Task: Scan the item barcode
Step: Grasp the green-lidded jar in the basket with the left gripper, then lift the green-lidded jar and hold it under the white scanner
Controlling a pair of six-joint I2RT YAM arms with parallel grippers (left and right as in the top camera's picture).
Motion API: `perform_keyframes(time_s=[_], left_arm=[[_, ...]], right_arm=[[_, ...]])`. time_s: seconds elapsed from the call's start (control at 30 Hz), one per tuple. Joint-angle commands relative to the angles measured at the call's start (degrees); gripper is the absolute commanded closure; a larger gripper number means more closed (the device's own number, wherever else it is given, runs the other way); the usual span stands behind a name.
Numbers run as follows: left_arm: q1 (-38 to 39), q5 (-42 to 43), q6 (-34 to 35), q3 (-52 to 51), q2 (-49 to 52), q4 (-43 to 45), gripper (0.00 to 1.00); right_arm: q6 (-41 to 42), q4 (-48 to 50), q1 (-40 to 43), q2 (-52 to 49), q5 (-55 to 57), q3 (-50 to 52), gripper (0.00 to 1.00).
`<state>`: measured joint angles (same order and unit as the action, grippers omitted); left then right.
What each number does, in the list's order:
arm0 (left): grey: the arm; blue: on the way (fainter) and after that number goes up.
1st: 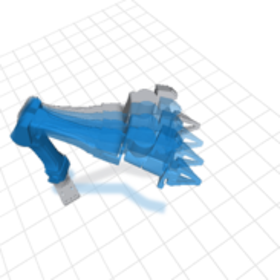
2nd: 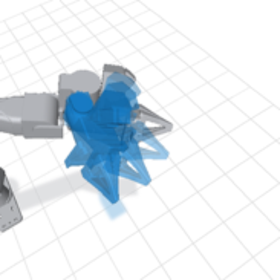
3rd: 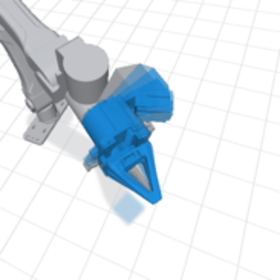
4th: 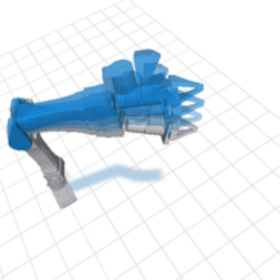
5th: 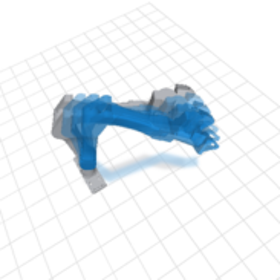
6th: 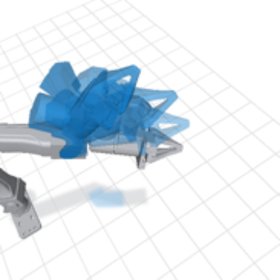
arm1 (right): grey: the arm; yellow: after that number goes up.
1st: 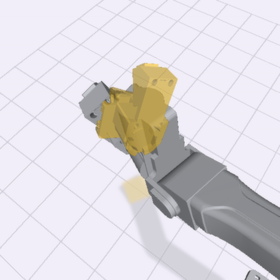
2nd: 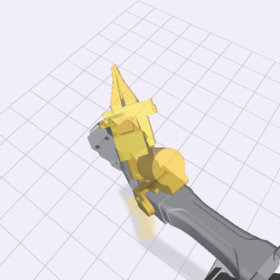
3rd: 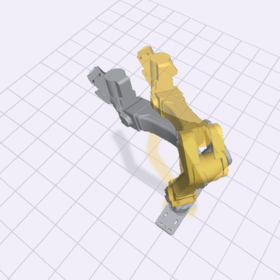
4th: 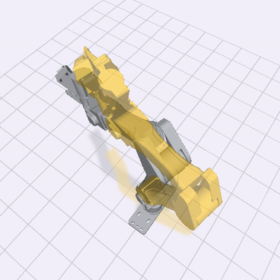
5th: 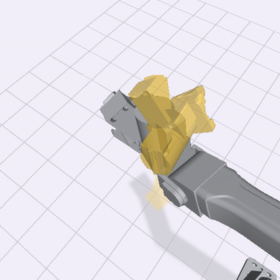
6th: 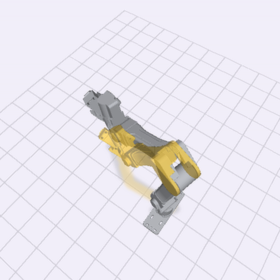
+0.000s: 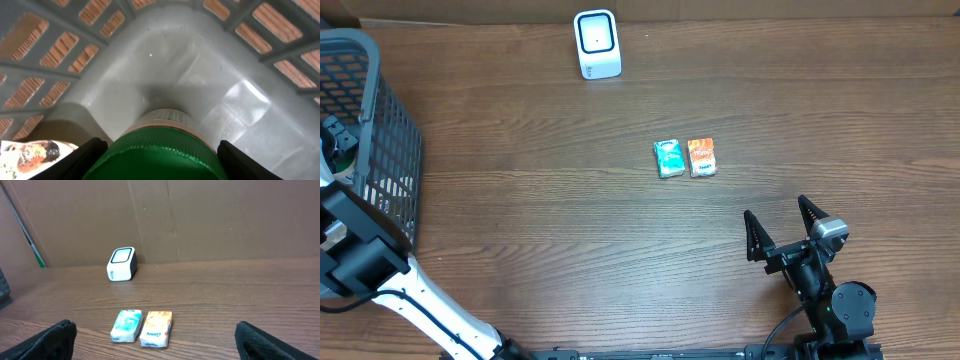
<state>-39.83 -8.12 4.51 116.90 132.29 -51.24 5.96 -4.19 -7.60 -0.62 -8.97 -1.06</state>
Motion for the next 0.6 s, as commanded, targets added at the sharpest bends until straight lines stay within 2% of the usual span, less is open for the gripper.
perform_keyframes(time_s=[0.0, 0.37, 0.57], left_arm=[[0.11, 2.29, 0.87, 1.46, 0.26, -1.99, 0.44], [0.13, 6.12, 7.02, 10.97, -9.77, -9.99, 0.45], [0.13, 10.45, 8.02, 13.75, -18.99, -9.94, 0.44]], right_arm=[[0.04, 0.17, -0.33, 0.46, 0.37, 0.61, 0.0], [0.04, 0.17, -0.33, 0.46, 0.39, 0.61, 0.0], [0.04, 0.2, -0.33, 0.46, 0.39, 0.61, 0.0]])
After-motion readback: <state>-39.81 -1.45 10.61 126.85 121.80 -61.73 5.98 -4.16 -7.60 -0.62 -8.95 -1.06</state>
